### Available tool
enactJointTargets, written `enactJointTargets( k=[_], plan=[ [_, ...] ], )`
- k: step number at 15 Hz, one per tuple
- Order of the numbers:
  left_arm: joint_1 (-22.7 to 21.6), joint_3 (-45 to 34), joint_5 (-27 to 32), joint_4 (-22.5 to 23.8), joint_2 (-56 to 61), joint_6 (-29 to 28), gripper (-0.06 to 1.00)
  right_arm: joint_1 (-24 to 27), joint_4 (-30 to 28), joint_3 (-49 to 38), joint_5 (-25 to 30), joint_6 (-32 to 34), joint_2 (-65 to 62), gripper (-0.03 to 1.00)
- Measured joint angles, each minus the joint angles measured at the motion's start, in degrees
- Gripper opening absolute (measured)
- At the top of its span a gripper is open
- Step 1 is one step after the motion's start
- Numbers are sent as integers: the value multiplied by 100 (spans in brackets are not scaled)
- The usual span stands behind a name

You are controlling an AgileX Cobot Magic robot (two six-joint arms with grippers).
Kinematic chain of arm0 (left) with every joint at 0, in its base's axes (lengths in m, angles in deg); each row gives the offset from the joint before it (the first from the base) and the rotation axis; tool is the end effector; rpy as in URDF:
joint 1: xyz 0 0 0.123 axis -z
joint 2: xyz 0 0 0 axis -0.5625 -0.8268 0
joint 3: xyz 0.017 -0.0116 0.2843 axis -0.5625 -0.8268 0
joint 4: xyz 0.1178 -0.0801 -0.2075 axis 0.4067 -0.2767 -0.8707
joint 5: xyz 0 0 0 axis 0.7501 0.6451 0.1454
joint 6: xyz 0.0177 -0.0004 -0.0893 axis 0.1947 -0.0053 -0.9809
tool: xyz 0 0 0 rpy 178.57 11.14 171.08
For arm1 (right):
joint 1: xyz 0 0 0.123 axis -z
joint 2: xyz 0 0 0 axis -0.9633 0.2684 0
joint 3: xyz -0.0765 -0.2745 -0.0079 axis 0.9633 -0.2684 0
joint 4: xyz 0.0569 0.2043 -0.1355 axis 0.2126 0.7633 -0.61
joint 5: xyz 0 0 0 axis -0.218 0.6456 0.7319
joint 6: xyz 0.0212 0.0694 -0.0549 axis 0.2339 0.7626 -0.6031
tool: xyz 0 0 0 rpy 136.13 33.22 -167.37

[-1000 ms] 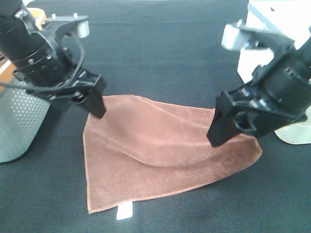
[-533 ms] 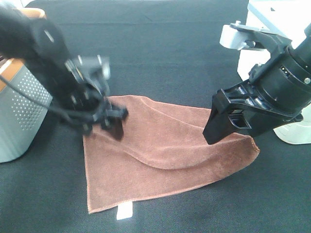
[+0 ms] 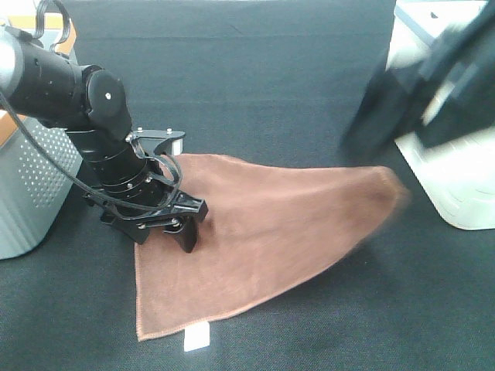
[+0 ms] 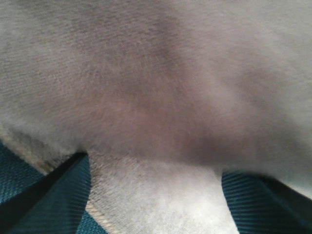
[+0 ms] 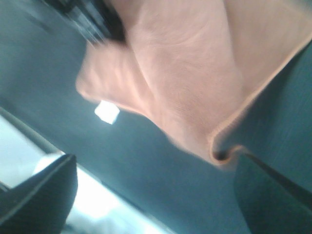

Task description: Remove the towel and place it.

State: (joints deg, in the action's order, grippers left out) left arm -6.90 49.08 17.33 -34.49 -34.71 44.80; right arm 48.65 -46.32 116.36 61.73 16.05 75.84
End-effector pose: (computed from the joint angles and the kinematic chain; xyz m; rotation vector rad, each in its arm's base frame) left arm 0.3291 -0.1889 0.0905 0.4784 3.0311 -0.3290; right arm 0.1860 0.1216 0.3607 -0.5510 2.5317 0.6238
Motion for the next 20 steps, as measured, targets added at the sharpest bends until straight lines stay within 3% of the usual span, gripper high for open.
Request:
enactJointTargets(
  k=[2,5,7,11,12,15,18,19,20],
  plan=[
    [0,11,29,6,0,34,72,0,-332,710,235,298,-665,82],
    [0,0,69,11,160,74,72,0,-808,951,498,653,-1243,82],
    [0,-149,453,80,802,74,72,0,-900,510,705,762,-1226,82],
    [0,-149,470,138,3117,63,72,0,-922,-212,756,779,-1232,82],
    [0,-149,470,138,3117,63,72,0,-922,-212,756,779,-1232,82],
    [0,-149,1037,773,5117,-183,72,0,-928,-762,768,779,-1667,82],
    [0,-149,2194,1942,6452,-739,72,0,-1014,-1421,825,779,-2487,82],
    [0,-149,2893,2441,6961,-1037,72,0,-1146,-1765,894,779,-2968,82],
    [0,-183,3042,2659,7271,-1186,72,0,-1272,-1977,928,779,-3306,82]
  ],
)
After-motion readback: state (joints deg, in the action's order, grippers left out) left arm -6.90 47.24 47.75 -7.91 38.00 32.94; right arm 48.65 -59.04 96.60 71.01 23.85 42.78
